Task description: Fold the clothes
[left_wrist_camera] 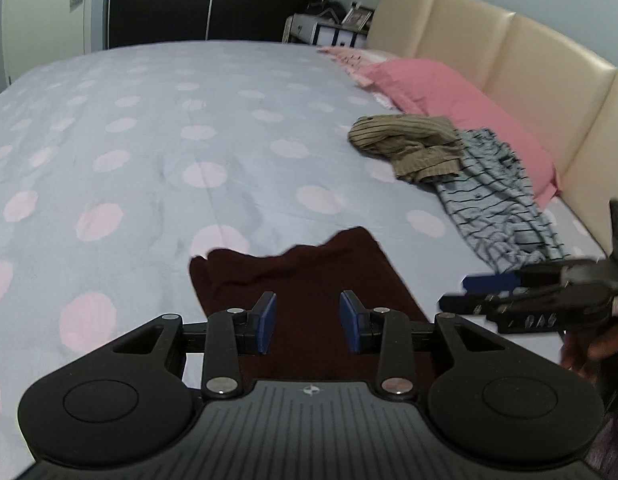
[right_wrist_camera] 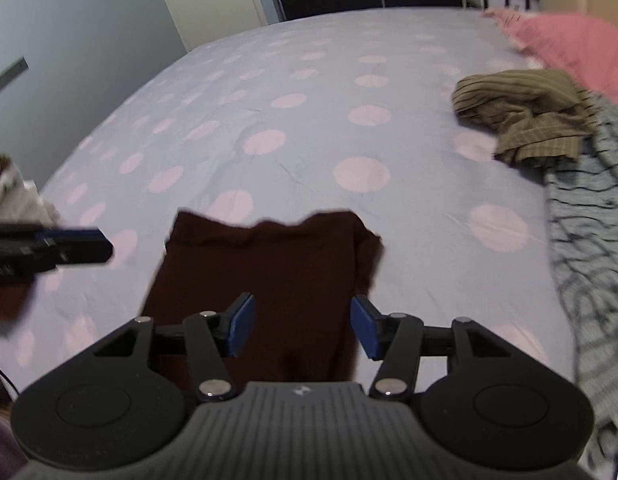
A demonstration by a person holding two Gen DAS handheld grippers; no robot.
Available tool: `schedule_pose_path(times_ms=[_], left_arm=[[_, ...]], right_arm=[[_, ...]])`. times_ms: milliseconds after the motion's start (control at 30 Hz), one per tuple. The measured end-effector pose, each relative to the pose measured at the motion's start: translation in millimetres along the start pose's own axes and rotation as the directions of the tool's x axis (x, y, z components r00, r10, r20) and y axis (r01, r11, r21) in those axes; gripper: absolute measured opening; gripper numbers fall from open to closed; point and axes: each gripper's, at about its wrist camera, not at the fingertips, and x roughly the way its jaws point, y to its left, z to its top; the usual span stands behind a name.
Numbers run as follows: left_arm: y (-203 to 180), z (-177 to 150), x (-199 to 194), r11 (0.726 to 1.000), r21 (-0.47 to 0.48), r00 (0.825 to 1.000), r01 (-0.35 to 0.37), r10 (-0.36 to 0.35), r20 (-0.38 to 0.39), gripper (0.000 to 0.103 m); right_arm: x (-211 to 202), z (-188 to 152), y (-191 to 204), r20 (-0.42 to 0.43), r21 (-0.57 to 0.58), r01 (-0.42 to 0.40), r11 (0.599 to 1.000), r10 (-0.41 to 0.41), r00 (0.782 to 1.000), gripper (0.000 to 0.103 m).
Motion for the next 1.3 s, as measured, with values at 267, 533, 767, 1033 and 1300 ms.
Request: schedule_pose_path(times_ms=[267, 533, 767, 1033, 1300], left_arm=[[-11, -64, 1, 0.998, -0.059, 0.999, -0.030, 0.031, 0.025, 0.022], [12, -95, 34, 0.986, -0.144, 0.997, -0.082, 0.082, -0.009, 0.022], [22, -93, 33, 0.982, -0.177, 0.998, -0.066, 0.063, -0.022, 0.022], [38, -91, 8, 0.965, -0.248, 0.991, -0.082, 0.106, 0.086, 0.055], [54, -87, 30, 0.941, -0.338, 0.997, -0.013, 0.038, 0.066, 0.058]], right_arm=[[-20, -72, 30, 0.093, -0.103, 0.042, 0.994, -0.033, 0.995, 0.020], [11, -105, 16, 0.034, -0.017, 0.030, 0.999, -0.029, 0.999, 0.019], [30, -114, -4, -0.039, 0.049, 0.008, 0.999, -0.006, 0.999, 0.017], [6, -106, -14, 0.001, 0.096, 0.010, 0.995, -0.010, 1.000, 0.047], [-2, -79, -38, 0.108, 0.226, -0.040, 0.973, 0.016, 0.994, 0.063]])
